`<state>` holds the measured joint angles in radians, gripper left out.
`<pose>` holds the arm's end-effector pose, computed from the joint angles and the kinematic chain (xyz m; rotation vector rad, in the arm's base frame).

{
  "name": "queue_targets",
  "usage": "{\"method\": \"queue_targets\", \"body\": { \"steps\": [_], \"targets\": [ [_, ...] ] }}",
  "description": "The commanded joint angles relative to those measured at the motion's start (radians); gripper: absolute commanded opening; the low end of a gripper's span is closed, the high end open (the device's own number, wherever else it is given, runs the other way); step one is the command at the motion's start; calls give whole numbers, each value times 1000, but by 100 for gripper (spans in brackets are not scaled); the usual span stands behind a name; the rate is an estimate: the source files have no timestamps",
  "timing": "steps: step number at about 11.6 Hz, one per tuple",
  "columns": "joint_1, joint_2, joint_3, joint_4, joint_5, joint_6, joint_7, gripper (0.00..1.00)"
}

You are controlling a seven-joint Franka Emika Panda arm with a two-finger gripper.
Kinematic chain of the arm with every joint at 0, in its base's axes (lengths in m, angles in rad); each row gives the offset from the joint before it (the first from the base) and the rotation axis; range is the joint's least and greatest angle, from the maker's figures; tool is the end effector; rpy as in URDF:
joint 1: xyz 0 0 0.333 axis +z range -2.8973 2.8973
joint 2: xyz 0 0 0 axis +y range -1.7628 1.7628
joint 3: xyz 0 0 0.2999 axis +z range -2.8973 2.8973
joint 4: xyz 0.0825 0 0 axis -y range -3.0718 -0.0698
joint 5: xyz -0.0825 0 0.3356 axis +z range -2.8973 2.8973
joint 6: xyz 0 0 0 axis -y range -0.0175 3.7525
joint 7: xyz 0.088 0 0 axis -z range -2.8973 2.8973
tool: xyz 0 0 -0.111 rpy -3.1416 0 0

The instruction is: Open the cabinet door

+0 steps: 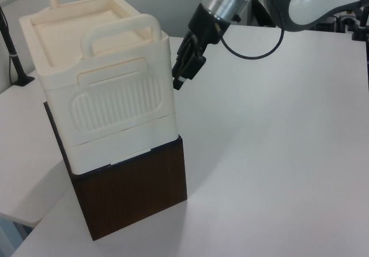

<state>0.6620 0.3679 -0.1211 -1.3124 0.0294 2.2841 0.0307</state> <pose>0.5588 0.3557 0.5884 -2.7615 -0.7339 -0.8627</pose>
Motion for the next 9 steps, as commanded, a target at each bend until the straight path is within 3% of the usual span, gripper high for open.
{"method": "queue_targets", "body": {
  "steps": [1, 2, 6, 9],
  "targets": [
    [27, 52, -55, 63, -25, 77, 38, 47],
    [33, 57, -60, 70, -25, 77, 40, 37],
    [53, 56, -63, 68, -32, 74, 119, 16],
    [71, 43, -61, 56, -62, 57, 123, 9]
  ]
}}
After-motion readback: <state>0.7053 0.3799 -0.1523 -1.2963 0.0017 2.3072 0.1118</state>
